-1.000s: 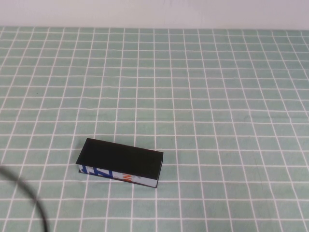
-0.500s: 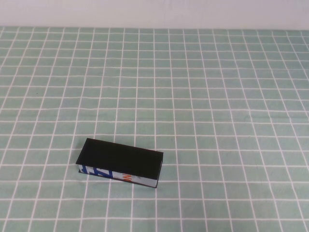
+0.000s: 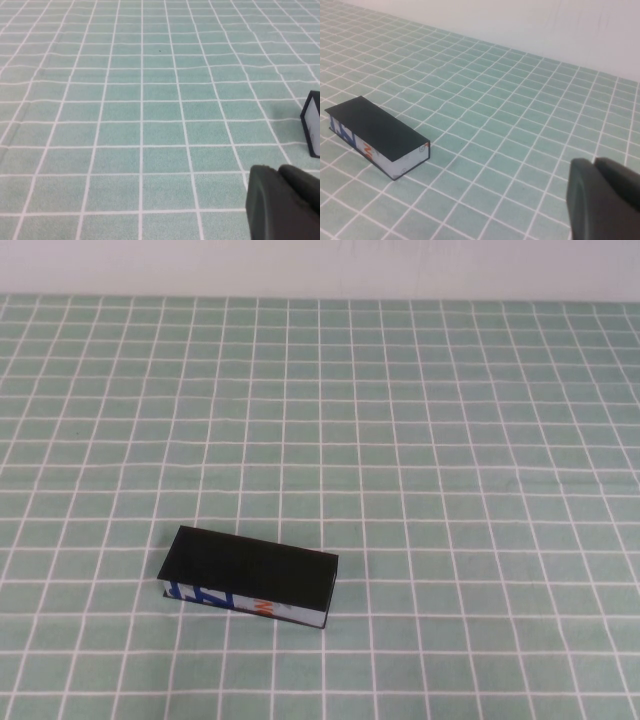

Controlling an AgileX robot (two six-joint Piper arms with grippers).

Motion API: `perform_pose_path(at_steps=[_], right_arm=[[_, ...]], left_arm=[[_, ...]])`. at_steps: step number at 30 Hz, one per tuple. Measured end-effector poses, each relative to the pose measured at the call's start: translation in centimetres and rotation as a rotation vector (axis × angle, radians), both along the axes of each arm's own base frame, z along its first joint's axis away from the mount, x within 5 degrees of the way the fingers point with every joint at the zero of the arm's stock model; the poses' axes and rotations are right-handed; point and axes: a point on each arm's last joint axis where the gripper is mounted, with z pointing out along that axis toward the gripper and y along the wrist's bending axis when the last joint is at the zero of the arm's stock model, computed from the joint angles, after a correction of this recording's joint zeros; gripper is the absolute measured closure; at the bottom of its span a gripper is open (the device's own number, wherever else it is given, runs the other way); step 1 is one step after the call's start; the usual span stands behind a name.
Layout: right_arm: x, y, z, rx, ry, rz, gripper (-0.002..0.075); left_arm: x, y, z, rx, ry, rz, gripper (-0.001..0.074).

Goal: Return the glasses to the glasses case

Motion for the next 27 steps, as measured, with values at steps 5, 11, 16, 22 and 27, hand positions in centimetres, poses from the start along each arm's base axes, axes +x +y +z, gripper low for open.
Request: perform_pose_path(at_steps=[5, 11, 16, 22, 27], right_arm=[[-0.03, 0.02, -0.11, -0.006, 0.011, 0.003, 0.0738], [-0.05, 0.03, -0.17, -0.008, 0.017, 0.005, 0.0738], [-0.06, 0.04, -0.16, -0.005, 0.018, 0.006, 0.0738], [-0.06, 0.04, -0.16, -0.005, 0.018, 0.006, 0.0737], [-0.06, 0.06, -0.16, -0.001, 0.019, 0.008, 0.0738]], left_arm=[[0.0, -0.01, 0.0, -0.024, 0.002, 0.006, 0.0737], [-0.04, -0.32, -0.03, -0.008, 0.004, -0.035, 0.0737], [-0.09, -0.68, -0.03, 0.018, 0.001, -0.085, 0.0737], [-0.1, -0.72, -0.03, 0.023, 0.001, -0.091, 0.0737], [-0.1, -0.72, -0.03, 0.026, 0.0, -0.091, 0.0737]])
